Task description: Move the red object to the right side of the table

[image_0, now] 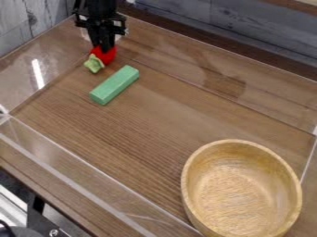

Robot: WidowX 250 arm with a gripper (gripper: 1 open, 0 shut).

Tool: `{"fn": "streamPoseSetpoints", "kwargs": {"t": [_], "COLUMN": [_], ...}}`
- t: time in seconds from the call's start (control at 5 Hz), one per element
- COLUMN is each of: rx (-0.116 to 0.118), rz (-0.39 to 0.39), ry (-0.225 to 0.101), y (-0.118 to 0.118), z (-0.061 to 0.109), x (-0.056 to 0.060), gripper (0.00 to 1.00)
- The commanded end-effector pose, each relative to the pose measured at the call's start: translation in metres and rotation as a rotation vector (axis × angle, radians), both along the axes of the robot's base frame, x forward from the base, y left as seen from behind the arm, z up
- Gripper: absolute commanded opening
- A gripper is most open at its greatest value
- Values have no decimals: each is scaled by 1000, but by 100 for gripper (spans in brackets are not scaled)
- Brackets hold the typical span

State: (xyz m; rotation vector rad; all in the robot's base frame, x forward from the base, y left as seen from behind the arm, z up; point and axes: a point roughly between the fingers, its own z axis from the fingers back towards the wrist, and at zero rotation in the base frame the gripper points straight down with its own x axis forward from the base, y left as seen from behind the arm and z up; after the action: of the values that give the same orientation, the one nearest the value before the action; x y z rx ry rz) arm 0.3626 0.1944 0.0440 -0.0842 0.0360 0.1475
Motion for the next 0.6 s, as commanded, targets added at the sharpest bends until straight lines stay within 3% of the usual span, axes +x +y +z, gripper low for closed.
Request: {"fn": "streamPoseSetpoints", "kwargs": {"t": [0.0, 0.4], "rx": [36, -10], "rz": [0, -23], "ry": [-109, -127], "y": [-3, -23], "z": [58, 91], "x": [8, 8], "gripper": [0, 0]}}
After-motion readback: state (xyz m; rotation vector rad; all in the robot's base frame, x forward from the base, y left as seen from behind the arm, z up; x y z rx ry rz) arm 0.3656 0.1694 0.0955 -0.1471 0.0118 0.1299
